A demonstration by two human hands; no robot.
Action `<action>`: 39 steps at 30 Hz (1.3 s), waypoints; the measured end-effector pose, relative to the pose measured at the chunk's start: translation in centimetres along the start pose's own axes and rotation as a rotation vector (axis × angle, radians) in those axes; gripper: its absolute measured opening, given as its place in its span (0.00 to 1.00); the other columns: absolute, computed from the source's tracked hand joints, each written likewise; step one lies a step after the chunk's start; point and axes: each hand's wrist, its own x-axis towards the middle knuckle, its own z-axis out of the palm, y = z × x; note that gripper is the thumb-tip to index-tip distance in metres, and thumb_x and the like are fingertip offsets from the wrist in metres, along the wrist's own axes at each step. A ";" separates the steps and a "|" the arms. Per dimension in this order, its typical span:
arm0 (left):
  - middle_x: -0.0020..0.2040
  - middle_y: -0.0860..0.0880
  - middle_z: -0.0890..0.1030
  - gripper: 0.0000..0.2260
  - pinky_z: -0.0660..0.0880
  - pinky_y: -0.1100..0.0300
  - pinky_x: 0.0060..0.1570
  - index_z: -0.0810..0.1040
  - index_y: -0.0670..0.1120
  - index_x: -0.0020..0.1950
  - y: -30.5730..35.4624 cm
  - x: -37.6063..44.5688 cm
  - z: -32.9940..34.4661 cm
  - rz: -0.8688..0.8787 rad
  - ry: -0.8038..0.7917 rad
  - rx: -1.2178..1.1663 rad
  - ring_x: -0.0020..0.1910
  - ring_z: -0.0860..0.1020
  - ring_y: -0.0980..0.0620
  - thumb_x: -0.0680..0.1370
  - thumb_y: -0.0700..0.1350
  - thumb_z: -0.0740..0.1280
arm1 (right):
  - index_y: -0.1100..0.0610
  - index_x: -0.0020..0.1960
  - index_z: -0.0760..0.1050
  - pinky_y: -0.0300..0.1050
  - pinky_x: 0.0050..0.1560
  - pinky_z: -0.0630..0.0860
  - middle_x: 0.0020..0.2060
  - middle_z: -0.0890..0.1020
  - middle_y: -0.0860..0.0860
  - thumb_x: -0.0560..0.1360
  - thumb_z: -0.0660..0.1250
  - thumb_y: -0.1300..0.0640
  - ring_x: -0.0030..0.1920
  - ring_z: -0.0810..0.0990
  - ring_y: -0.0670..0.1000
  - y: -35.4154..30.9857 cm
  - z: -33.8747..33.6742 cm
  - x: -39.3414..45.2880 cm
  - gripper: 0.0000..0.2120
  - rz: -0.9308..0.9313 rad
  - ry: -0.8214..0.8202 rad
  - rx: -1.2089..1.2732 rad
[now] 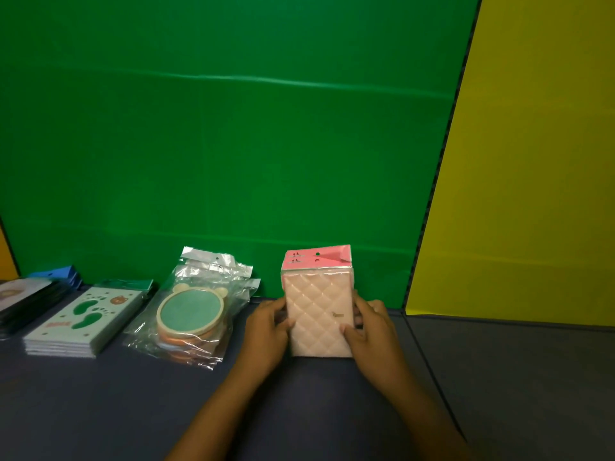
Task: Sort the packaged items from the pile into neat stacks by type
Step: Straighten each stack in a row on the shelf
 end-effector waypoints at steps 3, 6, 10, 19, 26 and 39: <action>0.47 0.49 0.84 0.13 0.81 0.57 0.45 0.82 0.43 0.55 0.7 0.1 -0.5 -0.225 -0.131 -0.216 0.46 0.82 0.53 0.76 0.31 0.64 | 0.55 0.73 0.66 0.39 0.49 0.75 0.52 0.73 0.51 0.73 0.71 0.58 0.49 0.77 0.49 -1.6 -0.8 0.5 0.31 0.024 0.019 -0.014; 0.45 0.48 0.84 0.13 0.80 0.62 0.37 0.80 0.44 0.52 1.3 -0.6 -0.7 -0.375 -0.195 -0.331 0.42 0.83 0.54 0.78 0.30 0.60 | 0.54 0.67 0.73 0.38 0.43 0.73 0.52 0.76 0.51 0.71 0.72 0.55 0.48 0.78 0.49 -2.8 -1.0 0.8 0.25 0.033 0.005 -0.063; 0.45 0.40 0.85 0.09 0.82 0.49 0.45 0.83 0.40 0.48 0.2 -0.4 -1.0 -0.454 -0.175 -0.200 0.43 0.84 0.45 0.76 0.32 0.64 | 0.56 0.55 0.78 0.38 0.39 0.75 0.46 0.82 0.50 0.71 0.72 0.57 0.43 0.80 0.48 -2.0 -0.7 1.1 0.13 0.213 -0.103 0.061; 0.53 0.44 0.83 0.12 0.73 0.61 0.53 0.82 0.45 0.56 0.5 -0.5 -0.9 -0.341 -0.056 0.267 0.53 0.81 0.47 0.73 0.46 0.71 | 0.60 0.45 0.82 0.55 0.50 0.79 0.42 0.85 0.56 0.74 0.70 0.56 0.45 0.84 0.56 1.8 2.1 0.2 0.07 0.422 -0.195 0.160; 0.51 0.45 0.84 0.10 0.74 0.61 0.48 0.84 0.46 0.53 0.4 -0.8 -0.2 -0.284 -0.016 0.324 0.51 0.82 0.47 0.74 0.46 0.70 | 0.68 0.46 0.80 0.50 0.41 0.75 0.40 0.83 0.62 0.74 0.69 0.53 0.41 0.82 0.58 2.8 2.7 0.7 0.15 0.410 -0.177 0.094; 0.55 0.42 0.78 0.14 0.74 0.52 0.51 0.75 0.42 0.56 2.6 -2.8 -0.8 -0.118 -0.107 0.631 0.54 0.77 0.42 0.79 0.51 0.59 | 0.60 0.56 0.76 0.44 0.47 0.71 0.53 0.78 0.56 0.79 0.62 0.51 0.53 0.78 0.56 1.0 2.5 -0.6 0.14 0.288 -0.102 -0.264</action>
